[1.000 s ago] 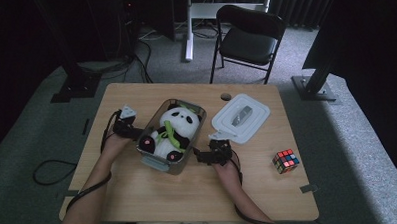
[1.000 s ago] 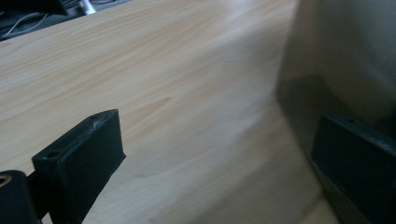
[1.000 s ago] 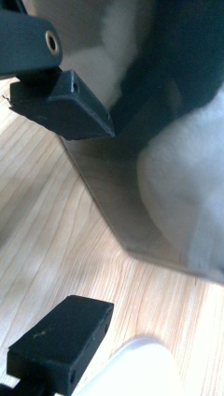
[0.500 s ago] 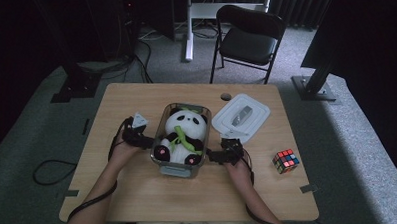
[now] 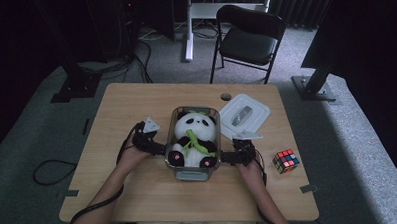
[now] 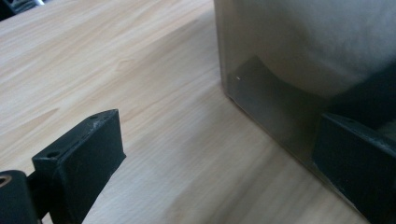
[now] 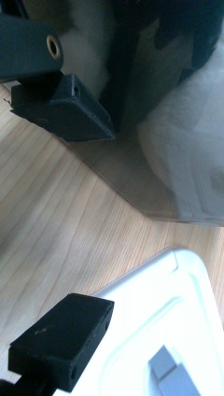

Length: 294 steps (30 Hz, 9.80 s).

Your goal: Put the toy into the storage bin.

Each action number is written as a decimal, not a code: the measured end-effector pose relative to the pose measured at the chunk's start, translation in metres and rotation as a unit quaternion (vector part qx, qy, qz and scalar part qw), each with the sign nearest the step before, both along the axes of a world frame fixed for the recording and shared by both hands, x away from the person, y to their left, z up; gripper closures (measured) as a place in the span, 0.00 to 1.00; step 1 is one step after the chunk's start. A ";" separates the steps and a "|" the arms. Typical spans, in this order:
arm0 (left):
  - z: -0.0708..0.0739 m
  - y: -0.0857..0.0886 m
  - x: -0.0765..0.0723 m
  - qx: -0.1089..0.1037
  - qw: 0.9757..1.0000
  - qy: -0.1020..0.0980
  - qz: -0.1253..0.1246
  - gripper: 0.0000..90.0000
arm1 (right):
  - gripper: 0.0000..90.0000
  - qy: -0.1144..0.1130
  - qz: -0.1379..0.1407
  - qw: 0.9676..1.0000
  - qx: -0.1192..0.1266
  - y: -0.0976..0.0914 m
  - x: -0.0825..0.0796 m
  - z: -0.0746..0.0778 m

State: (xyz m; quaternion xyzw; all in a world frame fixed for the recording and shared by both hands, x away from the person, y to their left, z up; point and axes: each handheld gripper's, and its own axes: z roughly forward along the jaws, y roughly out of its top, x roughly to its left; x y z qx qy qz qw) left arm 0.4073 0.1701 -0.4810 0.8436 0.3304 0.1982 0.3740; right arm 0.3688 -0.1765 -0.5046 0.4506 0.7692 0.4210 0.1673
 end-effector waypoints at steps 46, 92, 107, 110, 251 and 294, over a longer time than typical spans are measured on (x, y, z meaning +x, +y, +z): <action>-0.004 0.002 -0.021 -0.027 0.999 0.004 -0.022 0.03 | 0.13 -0.060 -0.117 0.991 0.021 -0.147 -0.066 0.053; -0.009 0.004 -0.022 -0.030 0.999 0.006 -0.016 0.03 | 0.37 0.028 -0.146 0.988 -0.031 -0.177 -0.082 0.001; -0.008 0.005 -0.023 -0.029 0.999 0.005 -0.019 0.03 | 0.37 0.008 -0.083 0.996 -0.038 -0.157 -0.075 0.035; -0.008 0.006 -0.023 -0.030 0.999 0.005 -0.019 0.03 | 0.37 -0.001 -0.063 0.997 -0.044 -0.148 -0.074 0.046; 0.097 -0.067 -0.075 -0.055 0.972 0.034 -0.225 1.00 | 1.00 0.024 0.274 0.961 0.007 0.047 -0.030 0.117; 0.097 -0.068 -0.074 -0.064 0.971 0.045 -0.225 1.00 | 1.00 0.015 0.248 0.968 0.017 0.051 -0.026 0.112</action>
